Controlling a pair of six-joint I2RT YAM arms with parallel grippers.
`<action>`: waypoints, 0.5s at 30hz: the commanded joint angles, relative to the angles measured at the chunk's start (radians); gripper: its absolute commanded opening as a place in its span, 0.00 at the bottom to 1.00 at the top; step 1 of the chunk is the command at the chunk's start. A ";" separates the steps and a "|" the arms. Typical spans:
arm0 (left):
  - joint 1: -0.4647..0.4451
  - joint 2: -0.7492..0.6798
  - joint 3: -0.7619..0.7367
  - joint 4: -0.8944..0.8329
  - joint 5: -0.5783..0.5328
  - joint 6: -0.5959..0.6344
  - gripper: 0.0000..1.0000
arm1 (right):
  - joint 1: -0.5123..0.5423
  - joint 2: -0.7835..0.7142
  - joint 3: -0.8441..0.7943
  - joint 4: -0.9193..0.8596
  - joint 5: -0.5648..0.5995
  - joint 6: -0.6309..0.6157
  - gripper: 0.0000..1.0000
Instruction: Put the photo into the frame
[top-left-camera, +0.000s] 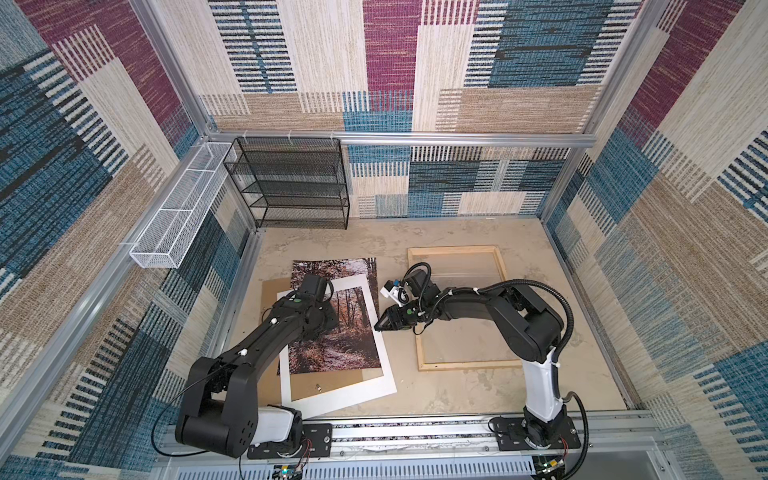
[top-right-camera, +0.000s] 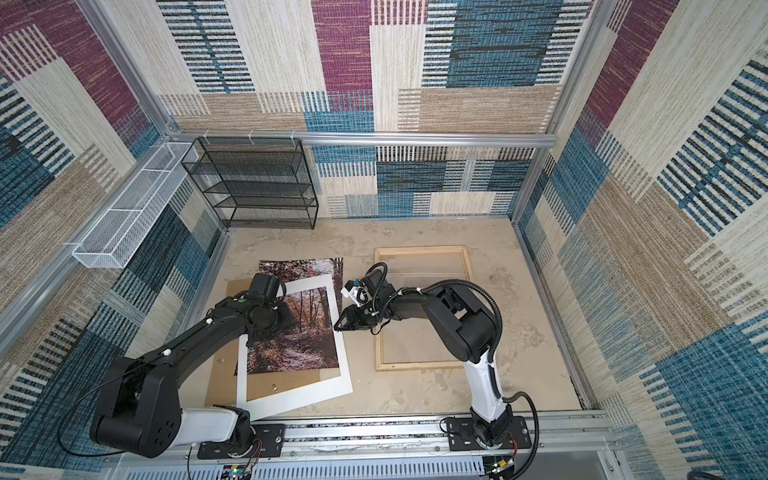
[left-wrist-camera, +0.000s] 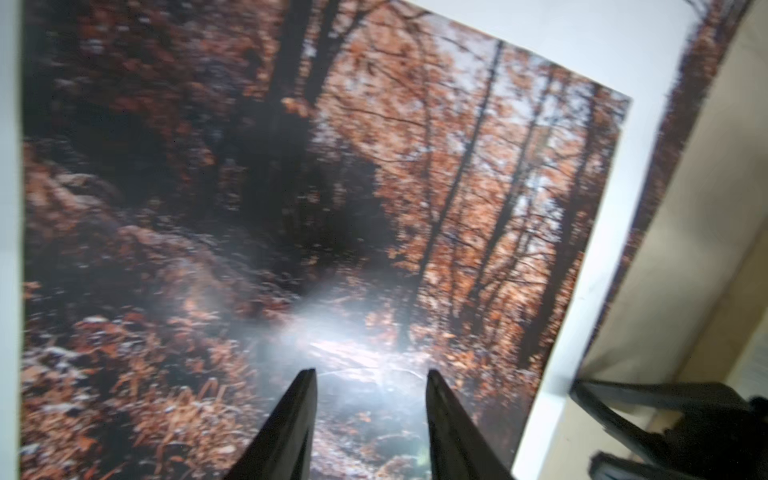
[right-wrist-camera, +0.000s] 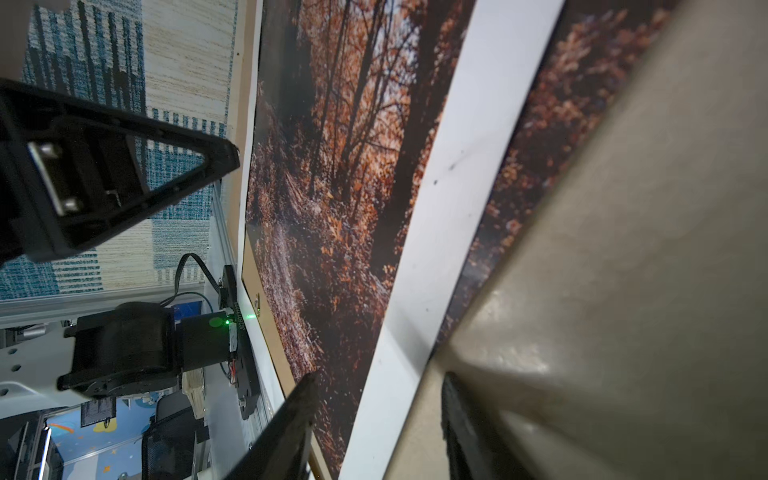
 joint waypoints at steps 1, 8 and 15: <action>-0.050 0.057 0.034 0.050 0.048 -0.008 0.46 | 0.001 0.008 -0.007 -0.001 0.030 0.022 0.51; -0.146 0.273 0.155 0.083 0.073 -0.023 0.44 | 0.001 -0.004 -0.008 -0.024 0.044 0.010 0.50; -0.168 0.381 0.214 0.083 0.091 -0.019 0.44 | 0.001 -0.005 -0.030 -0.001 0.026 0.023 0.50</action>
